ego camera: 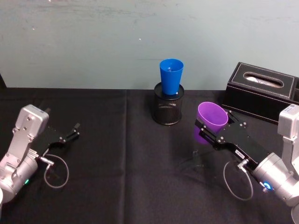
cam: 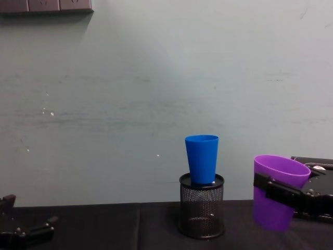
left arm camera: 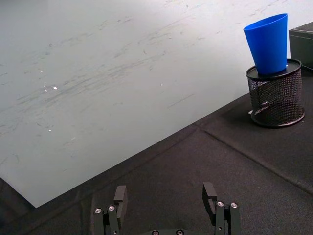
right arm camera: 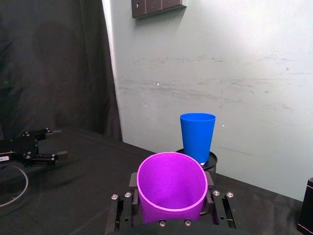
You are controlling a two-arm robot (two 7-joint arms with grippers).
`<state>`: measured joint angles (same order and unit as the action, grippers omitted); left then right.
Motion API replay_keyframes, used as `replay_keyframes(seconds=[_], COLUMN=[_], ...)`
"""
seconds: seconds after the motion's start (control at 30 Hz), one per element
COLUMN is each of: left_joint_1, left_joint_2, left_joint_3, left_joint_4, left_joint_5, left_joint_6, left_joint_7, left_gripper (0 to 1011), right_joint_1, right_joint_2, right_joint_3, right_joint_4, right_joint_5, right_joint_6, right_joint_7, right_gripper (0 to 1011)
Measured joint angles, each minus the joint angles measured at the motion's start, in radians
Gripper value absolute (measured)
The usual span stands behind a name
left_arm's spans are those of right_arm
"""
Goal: Pick up one cup with a gripper and tap it against the other cup.
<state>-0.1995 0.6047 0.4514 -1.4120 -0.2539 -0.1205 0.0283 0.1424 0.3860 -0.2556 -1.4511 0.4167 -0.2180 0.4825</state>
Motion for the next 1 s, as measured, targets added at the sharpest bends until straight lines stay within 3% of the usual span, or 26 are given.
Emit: replay_keyframes(seconds=[1.0], left_joint_1=[0.0], left_joint_2=[0.0], left_joint_3=[0.0], left_joint_4=[0.0], left_joint_5=[0.0], left_joint_6=[0.0], left_joint_7=[0.0], left_gripper=[1011], right_joint_1=[0.0], right_joint_2=[0.0], right_joint_3=[0.0], right_joint_4=[0.0], right_joint_5=[-0.001], right_joint_6=[0.001], right_joint_7=[0.001], right_gripper=[734])
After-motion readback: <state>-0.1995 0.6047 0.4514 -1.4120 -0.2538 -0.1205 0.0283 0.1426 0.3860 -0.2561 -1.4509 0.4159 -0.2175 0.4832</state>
